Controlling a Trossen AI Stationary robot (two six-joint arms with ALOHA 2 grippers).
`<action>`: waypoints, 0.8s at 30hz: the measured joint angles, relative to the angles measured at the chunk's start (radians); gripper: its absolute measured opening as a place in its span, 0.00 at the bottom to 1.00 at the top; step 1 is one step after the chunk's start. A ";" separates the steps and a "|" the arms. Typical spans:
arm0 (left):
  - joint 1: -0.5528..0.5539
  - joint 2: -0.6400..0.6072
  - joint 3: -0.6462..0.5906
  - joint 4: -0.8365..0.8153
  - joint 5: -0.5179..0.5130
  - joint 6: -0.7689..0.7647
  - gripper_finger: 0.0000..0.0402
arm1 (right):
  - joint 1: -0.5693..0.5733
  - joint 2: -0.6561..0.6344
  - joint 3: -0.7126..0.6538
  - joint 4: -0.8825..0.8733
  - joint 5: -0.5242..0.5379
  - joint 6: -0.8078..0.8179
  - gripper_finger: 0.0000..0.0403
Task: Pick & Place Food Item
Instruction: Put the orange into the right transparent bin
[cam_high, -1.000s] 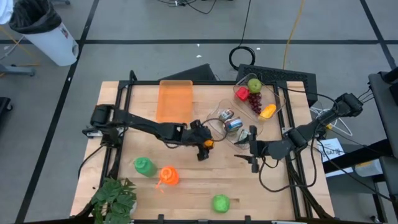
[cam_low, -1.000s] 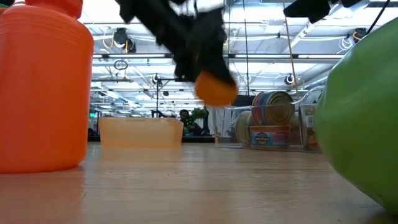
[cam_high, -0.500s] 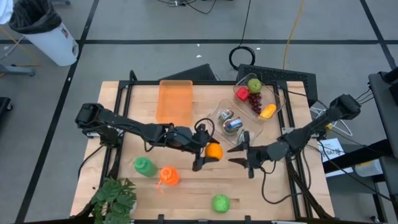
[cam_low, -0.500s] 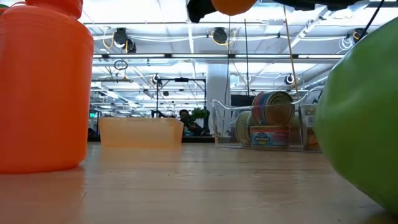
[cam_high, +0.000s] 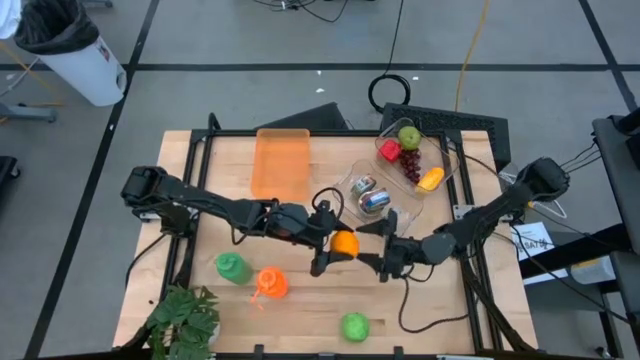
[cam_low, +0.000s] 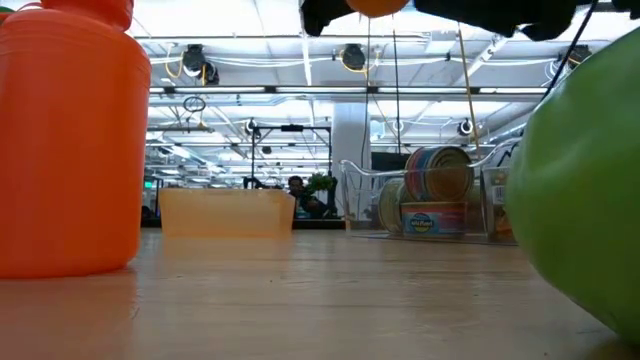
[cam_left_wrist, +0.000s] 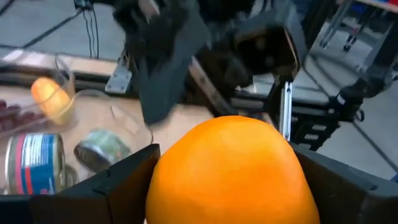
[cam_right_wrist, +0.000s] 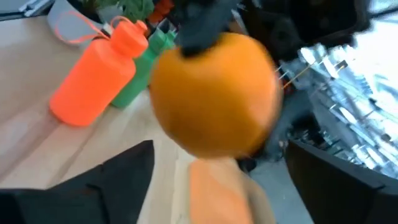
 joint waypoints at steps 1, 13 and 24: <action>0.000 0.000 0.000 0.015 0.000 0.003 0.84 | -0.005 0.022 0.003 0.039 -0.001 -0.018 0.88; -0.001 0.016 0.000 0.039 -0.003 0.001 0.80 | -0.025 0.197 0.055 0.321 -0.025 -0.123 0.86; 0.030 -0.116 0.000 -0.073 0.026 0.090 0.96 | -0.004 0.140 0.055 0.239 0.083 0.048 0.78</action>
